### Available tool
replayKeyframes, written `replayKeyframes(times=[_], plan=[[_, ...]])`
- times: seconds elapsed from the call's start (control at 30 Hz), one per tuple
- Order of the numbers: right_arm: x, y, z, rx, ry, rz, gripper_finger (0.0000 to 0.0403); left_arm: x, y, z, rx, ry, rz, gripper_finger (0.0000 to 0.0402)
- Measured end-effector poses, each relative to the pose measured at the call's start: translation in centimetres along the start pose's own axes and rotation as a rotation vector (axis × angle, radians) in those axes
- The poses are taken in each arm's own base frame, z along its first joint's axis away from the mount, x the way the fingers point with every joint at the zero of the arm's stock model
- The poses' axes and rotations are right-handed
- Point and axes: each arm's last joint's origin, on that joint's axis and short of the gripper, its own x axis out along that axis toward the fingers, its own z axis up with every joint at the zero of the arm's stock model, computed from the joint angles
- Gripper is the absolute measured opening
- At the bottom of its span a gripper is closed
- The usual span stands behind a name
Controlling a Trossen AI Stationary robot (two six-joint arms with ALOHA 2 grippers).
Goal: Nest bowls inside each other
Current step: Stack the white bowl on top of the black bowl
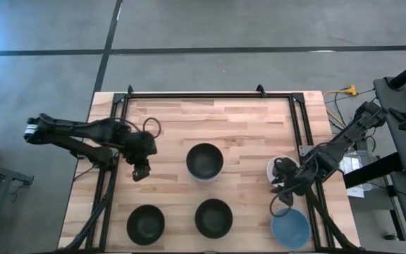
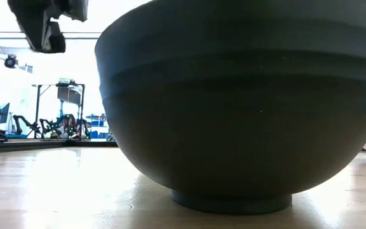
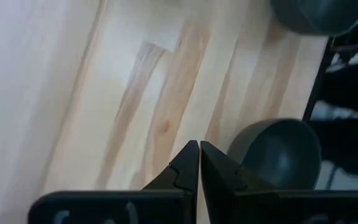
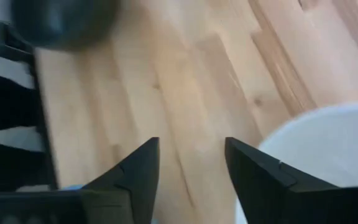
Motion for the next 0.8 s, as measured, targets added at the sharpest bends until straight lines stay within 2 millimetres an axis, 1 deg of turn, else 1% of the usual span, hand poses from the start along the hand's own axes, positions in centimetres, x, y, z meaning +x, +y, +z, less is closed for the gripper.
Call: replayKeyframes(times=[0.13,0.23,0.33,0.5,0.67,0.73,0.8], plan=[[1.1,0.0,-0.2,0.060,0.007,-0.093,0.0195,0.9,1.2,-1.7,-0.041,-0.078,-0.081,0.0000],[1.6,-0.1,-0.2,0.113,0.005,-0.138,0.0193,1.2,1.7,-2.6,-0.043,-0.096,-0.138,0.0000],[2.2,-0.3,-0.5,0.167,0.040,-0.186,0.0188,1.3,2.1,-3.2,-0.056,-0.105,-0.154,0.0000],[3.3,-0.2,-0.8,0.172,0.092,-0.239,0.0180,1.2,2.2,-3.4,-0.031,-0.115,-0.154,0.0000],[4.6,-0.2,-1.1,0.176,0.135,-0.304,0.0171,1.4,2.1,-3.0,-0.007,-0.110,-0.145,0.0000],[5.1,-0.2,-1.3,0.191,0.174,-0.326,0.0157,1.6,2.0,-2.9,-0.007,-0.106,-0.142,0.0000],[5.6,-0.2,-1.5,0.202,0.219,-0.342,0.0134,1.7,2.0,-2.8,-0.007,-0.104,-0.141,0.0000]])
